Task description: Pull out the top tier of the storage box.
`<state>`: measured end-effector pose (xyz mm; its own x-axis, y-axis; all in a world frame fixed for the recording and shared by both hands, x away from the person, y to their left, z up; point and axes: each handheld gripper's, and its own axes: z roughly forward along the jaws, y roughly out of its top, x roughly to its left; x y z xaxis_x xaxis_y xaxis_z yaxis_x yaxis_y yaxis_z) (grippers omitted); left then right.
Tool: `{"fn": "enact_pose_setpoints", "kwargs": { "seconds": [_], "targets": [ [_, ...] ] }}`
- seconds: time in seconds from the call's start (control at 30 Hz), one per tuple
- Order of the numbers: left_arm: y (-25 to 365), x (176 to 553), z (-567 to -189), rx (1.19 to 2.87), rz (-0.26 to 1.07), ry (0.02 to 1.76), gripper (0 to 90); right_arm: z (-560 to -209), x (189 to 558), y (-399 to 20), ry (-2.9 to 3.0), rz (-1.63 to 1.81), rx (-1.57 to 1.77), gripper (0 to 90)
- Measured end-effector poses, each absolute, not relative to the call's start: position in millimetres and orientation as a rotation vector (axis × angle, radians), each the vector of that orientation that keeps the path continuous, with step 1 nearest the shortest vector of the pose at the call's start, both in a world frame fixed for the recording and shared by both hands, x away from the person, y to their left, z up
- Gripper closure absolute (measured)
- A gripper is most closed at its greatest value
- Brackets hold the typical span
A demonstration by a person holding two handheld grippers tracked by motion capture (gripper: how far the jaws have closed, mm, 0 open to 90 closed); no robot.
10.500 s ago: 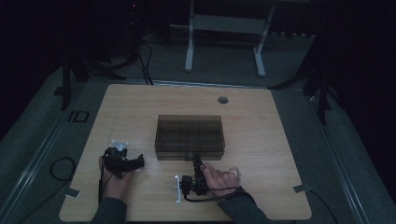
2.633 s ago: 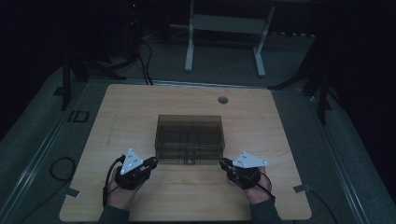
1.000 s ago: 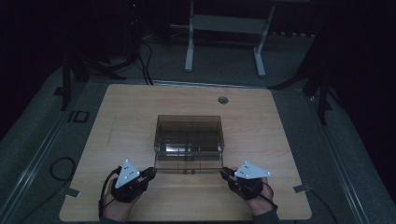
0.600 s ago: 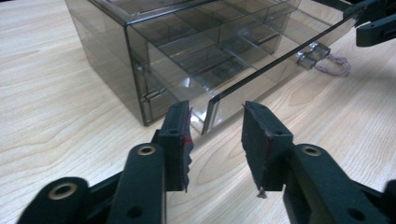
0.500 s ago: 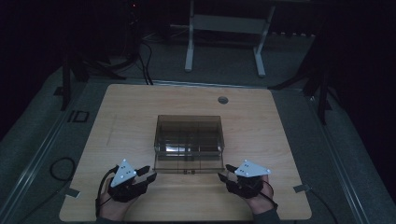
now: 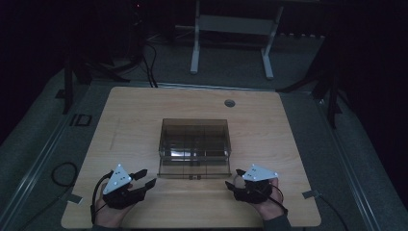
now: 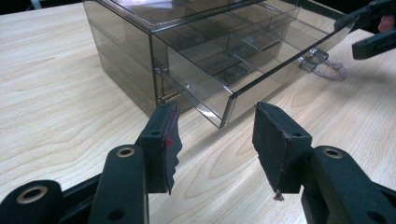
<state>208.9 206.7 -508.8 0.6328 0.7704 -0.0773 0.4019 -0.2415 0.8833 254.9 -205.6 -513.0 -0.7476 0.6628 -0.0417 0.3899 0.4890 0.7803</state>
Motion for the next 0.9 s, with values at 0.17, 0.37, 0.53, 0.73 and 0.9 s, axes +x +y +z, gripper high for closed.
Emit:
{"fn": "enact_pose_setpoints", "kwargs": {
  "seconds": [0.17, 0.37, 0.53, 0.73, 0.9],
  "targets": [
    [211, 210, -508, 1.852, 0.472, 0.952, 51.4, -514, 256, -210, 2.404, 1.118, 0.904, 35.6],
    [217, 210, -506, 1.829, 0.481, 0.961, 51.4, -513, 258, -217, 2.404, 1.102, 0.92, 34.6],
    [222, 210, -506, 1.814, 0.491, 0.984, 51.5, -512, 259, -223, 2.416, 1.093, 0.926, 39.0],
    [226, 212, -507, 1.804, 0.505, 1.021, 51.7, -513, 260, -227, 2.44, 1.063, 0.922, 46.2],
    [229, 214, -509, 1.803, 0.518, 1.051, 51.8, -514, 261, -229, 2.442, 1.048, 0.918, 46.9]
  ]
}}
